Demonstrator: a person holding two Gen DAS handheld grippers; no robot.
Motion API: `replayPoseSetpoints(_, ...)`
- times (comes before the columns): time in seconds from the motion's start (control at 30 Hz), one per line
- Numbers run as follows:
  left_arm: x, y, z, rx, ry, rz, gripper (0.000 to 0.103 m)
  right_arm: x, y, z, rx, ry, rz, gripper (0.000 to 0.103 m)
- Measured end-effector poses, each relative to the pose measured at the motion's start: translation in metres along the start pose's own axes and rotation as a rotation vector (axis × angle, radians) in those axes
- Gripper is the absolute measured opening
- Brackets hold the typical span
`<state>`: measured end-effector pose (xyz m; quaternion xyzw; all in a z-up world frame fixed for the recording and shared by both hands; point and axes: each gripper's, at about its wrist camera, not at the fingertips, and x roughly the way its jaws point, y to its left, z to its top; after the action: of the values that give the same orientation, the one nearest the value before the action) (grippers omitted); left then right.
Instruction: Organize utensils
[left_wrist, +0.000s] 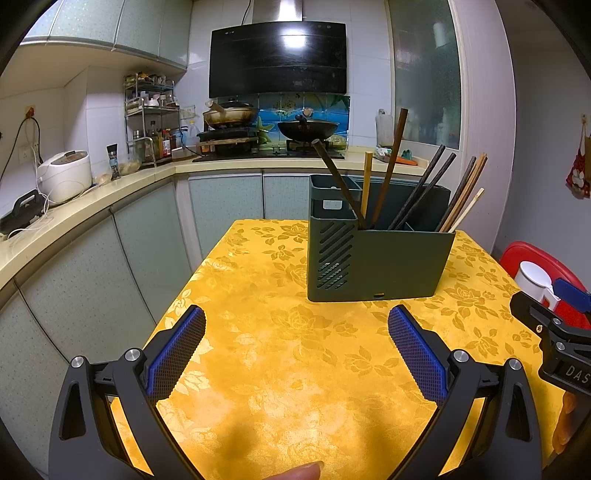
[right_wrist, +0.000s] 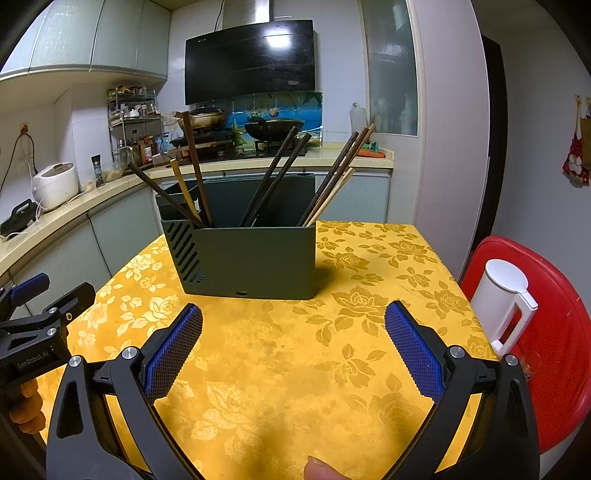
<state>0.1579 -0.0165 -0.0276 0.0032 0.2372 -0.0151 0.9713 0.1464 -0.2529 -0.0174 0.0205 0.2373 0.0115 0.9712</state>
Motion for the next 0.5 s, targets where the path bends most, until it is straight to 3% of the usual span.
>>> replayPoseSetpoints(0.5, 0.0023, -0.0009, 0.0003, 0.0, 0.001, 0.0, 0.096, 0.0038, 0.0001, -0.0019, -0.013, 0.013, 0.004, 0.096)
